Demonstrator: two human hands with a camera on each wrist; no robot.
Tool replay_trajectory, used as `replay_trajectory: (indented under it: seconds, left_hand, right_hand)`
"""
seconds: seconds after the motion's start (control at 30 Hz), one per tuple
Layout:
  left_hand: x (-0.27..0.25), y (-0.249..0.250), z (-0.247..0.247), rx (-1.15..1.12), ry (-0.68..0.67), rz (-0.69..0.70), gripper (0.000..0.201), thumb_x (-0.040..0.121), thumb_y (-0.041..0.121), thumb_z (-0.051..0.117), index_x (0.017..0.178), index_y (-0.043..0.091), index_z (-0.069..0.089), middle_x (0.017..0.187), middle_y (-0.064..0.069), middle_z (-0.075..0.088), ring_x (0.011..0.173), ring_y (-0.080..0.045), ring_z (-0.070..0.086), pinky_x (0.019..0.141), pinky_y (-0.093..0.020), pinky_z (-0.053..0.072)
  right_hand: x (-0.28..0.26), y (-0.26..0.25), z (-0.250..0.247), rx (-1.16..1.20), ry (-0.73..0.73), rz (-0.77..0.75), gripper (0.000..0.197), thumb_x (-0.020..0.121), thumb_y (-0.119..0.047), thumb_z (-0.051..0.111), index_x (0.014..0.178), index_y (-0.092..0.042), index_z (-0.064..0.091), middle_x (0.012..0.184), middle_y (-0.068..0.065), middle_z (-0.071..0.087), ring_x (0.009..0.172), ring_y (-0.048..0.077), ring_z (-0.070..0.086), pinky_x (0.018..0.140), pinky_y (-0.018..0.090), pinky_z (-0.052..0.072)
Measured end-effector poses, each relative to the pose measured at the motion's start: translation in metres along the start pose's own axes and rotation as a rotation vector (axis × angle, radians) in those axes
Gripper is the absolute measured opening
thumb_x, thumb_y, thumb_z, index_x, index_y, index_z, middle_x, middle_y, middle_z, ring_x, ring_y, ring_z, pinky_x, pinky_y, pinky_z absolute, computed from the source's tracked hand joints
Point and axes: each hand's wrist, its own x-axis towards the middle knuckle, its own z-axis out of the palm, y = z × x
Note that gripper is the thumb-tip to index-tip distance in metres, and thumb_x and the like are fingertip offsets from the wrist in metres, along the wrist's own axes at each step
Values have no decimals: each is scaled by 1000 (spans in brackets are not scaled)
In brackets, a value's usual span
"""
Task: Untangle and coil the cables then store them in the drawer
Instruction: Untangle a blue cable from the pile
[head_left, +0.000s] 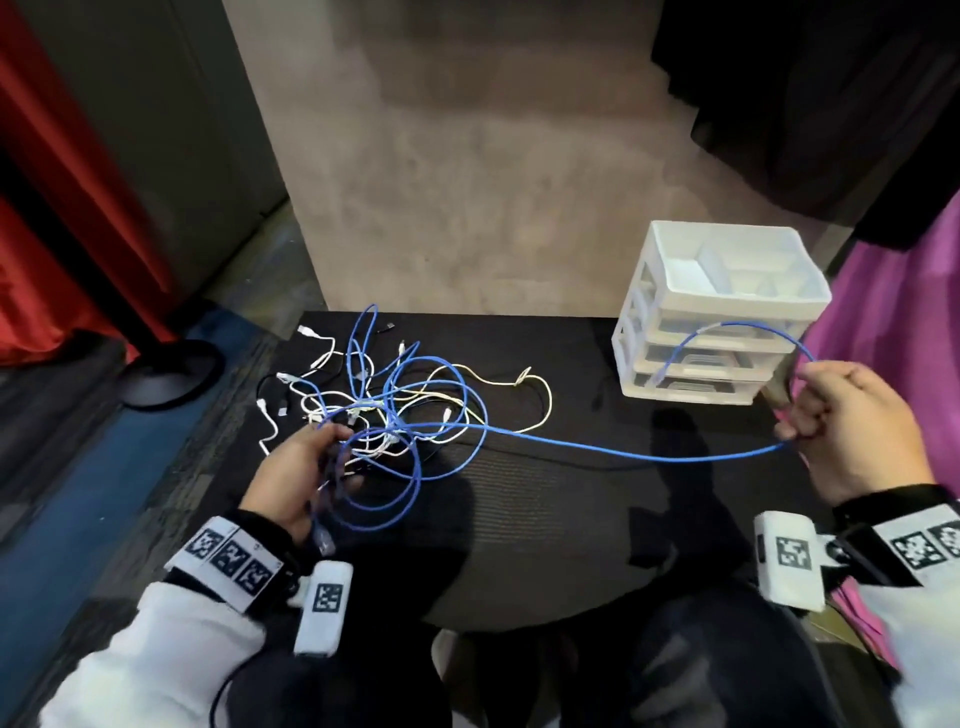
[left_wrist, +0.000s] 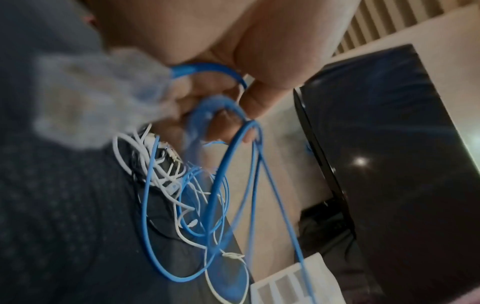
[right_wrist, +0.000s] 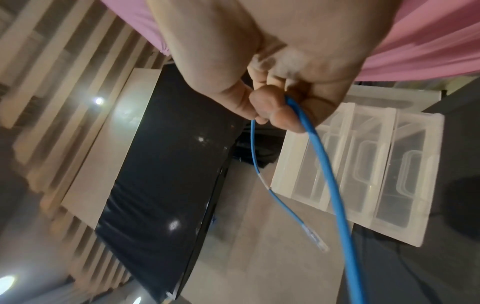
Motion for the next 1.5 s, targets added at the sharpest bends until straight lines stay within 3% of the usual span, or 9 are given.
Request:
replay_trajectory:
  seconds: [0.13, 0.33, 0.47, 0.57, 0.7, 0.8, 1.0, 1.23, 1.5]
  left_hand:
    - [-12, 1, 9, 98, -49, 20, 15, 99, 16, 53, 91, 19, 65, 88, 0, 69, 82, -13, 62, 81, -36, 48]
    - [-29, -2, 28, 195, -108, 76, 10, 97, 9, 58, 89, 14, 62, 64, 1, 38, 47, -9, 26, 43, -17, 24]
    - [-42, -6, 46, 207, -188, 91, 17, 103, 18, 51, 95, 11, 65, 62, 4, 25, 45, -5, 17, 43, -15, 9]
    - [-58, -7, 65, 216, -287, 130, 22, 104, 22, 50, 97, 9, 66, 62, 3, 22, 45, -4, 16, 42, -16, 8]
    - [-81, 0, 92, 259, -471, 223, 23, 97, 33, 61, 91, 14, 73, 56, 4, 25, 46, -9, 16, 43, -20, 8]
    - [-93, 9, 107, 298, -575, 309, 30, 88, 43, 61, 91, 16, 75, 53, 7, 30, 46, -10, 19, 43, -20, 12]
    - [-80, 47, 81, -91, -383, 358, 19, 96, 29, 56, 89, 17, 70, 58, 9, 22, 47, -5, 12, 42, -19, 7]
    - [-49, 44, 39, -108, -82, 288, 29, 106, 30, 45, 89, 17, 63, 57, 9, 24, 40, 0, 16, 35, -16, 9]
    - [-62, -24, 78, 57, -137, 40, 24, 106, 26, 47, 96, 11, 62, 64, 1, 39, 47, -9, 25, 41, -19, 22]
  right_hand:
    - [-10, 1, 13, -61, -111, -22, 23, 99, -10, 55, 81, -24, 61, 51, -7, 35, 44, 11, 28, 43, 22, 31]
    - [-27, -4, 32, -142, -226, -72, 8, 104, -9, 54, 101, -11, 61, 55, -5, 36, 42, 10, 29, 40, 21, 28]
    - [-45, 2, 43, -222, -307, -119, 18, 105, -2, 50, 112, -16, 60, 56, -2, 47, 45, 15, 41, 43, 26, 42]
    - [-58, 18, 51, -348, -404, -123, 29, 103, 1, 55, 118, -24, 61, 74, 0, 67, 67, 16, 63, 69, 33, 59]
    - [-84, 37, 63, -807, -584, -353, 45, 93, -26, 76, 132, -40, 59, 129, -13, 62, 122, 14, 53, 107, 37, 44]
    - [-105, 38, 82, -829, -783, -354, 34, 93, -31, 74, 124, -42, 65, 113, -25, 68, 115, 8, 54, 99, 23, 41]
    - [-90, 54, 74, -926, -744, -329, 16, 102, -27, 60, 86, -26, 62, 74, -3, 65, 74, 15, 60, 79, 44, 52]
    - [-83, 69, 47, -759, -746, -127, 21, 102, -25, 65, 84, -14, 65, 76, 10, 66, 66, 10, 54, 68, 33, 46]
    - [-104, 31, 79, -358, -600, -91, 18, 102, -14, 63, 88, -6, 69, 83, 5, 73, 65, 11, 64, 53, 23, 47]
